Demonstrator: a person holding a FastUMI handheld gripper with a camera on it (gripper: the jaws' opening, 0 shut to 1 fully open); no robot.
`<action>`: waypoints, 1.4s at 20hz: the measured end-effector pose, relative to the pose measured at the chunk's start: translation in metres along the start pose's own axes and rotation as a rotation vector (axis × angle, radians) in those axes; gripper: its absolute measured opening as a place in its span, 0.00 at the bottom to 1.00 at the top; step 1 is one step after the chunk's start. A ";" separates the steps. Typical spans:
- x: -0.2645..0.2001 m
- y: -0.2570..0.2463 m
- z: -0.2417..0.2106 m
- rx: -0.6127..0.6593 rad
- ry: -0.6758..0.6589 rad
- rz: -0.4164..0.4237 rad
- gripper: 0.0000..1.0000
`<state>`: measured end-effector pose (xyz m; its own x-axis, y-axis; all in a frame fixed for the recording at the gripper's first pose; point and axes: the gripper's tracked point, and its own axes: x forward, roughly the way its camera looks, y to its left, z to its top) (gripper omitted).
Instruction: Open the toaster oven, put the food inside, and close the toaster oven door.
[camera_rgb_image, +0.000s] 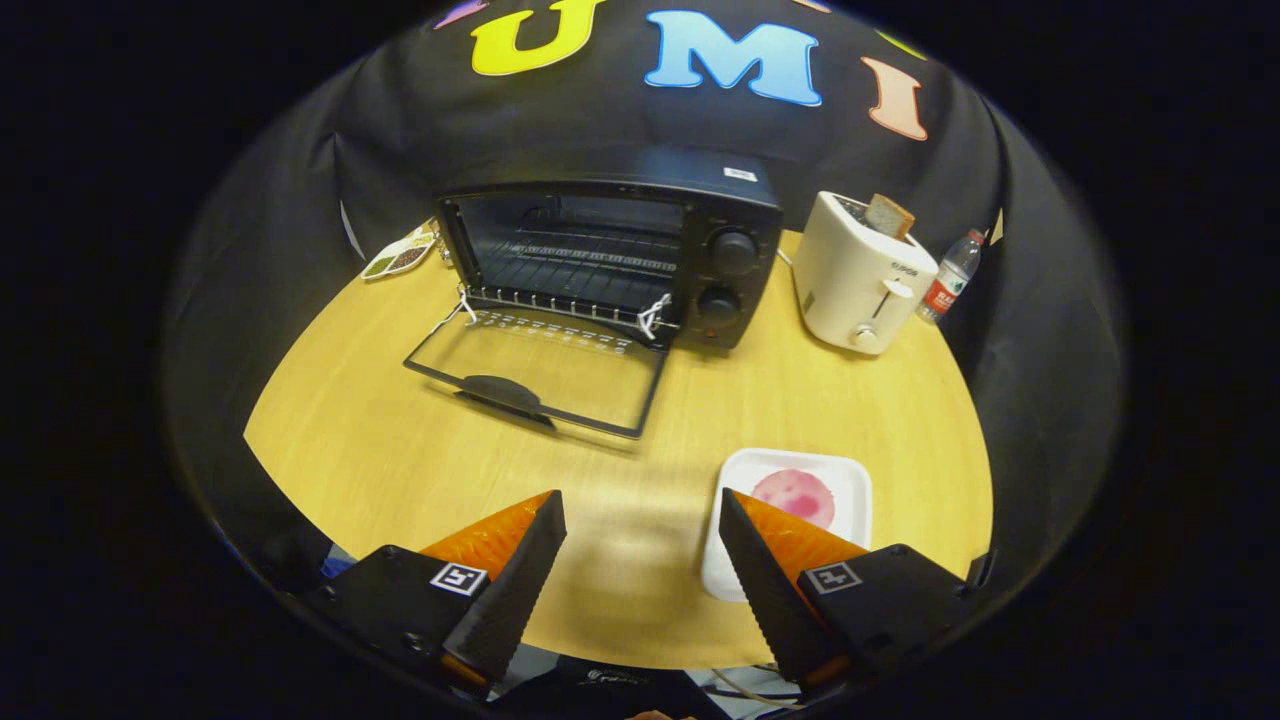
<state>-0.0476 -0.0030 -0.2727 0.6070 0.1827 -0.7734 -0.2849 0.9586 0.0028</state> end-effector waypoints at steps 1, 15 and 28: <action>-0.005 -0.014 0.001 0.007 -0.003 0.002 0.99; 0.028 -0.163 -0.062 0.117 0.248 0.032 0.98; 0.062 -0.169 -0.104 0.181 0.443 0.069 0.52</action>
<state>-0.0389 -0.1763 -0.3867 0.2058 0.1741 -0.9630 -0.1558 0.9773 0.1434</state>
